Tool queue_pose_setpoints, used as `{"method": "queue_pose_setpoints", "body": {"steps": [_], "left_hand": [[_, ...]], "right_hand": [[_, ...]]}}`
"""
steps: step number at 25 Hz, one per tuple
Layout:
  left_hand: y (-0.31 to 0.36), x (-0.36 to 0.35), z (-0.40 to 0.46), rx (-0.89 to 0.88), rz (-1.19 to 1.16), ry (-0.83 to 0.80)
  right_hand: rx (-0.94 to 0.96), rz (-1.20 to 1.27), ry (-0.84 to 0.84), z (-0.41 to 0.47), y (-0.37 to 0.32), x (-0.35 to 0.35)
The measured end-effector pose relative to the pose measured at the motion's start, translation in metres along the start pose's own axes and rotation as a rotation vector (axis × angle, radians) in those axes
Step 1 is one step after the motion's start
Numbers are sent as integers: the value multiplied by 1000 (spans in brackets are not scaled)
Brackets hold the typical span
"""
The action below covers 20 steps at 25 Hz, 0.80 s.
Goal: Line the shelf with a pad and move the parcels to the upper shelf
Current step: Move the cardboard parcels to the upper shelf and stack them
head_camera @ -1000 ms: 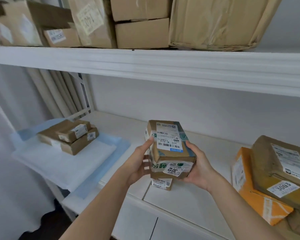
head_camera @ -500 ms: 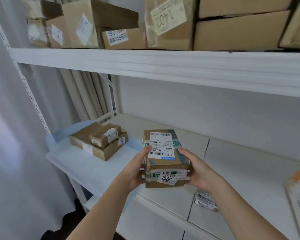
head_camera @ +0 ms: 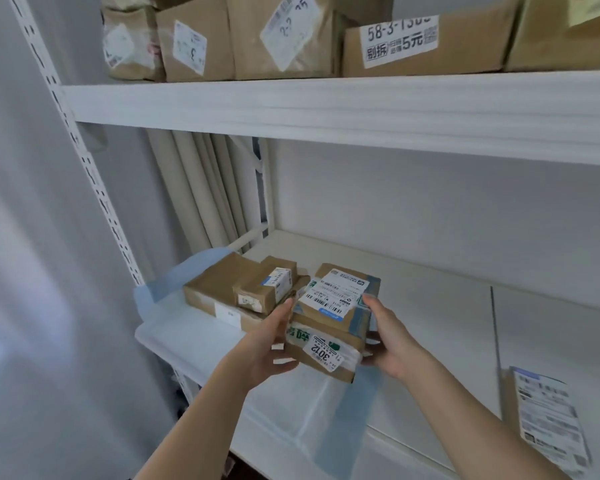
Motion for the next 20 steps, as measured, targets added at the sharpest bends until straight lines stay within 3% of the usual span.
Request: {"method": "queue_pose_setpoints", "body": {"steps": [13,17,20], "left_hand": [[3,33,35,52,-54,11],[-2,32,48,10,-98,147],[6,29,49,-57,-50,338]], "right_hand": [[-33,59,113,31,11,-52],[-42,100,103,30,9,-54],[-26,19,112,30,5,-50]]}}
Point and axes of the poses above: each hand's wrist, its own z-axis towards the middle knuckle, its own x-axis out of the back of the hand, y = z × x, the point moved 1 cm from there along z, towards the middle knuckle, and after that the axes turned 5 degrees about -z, right-handed, at the moved point
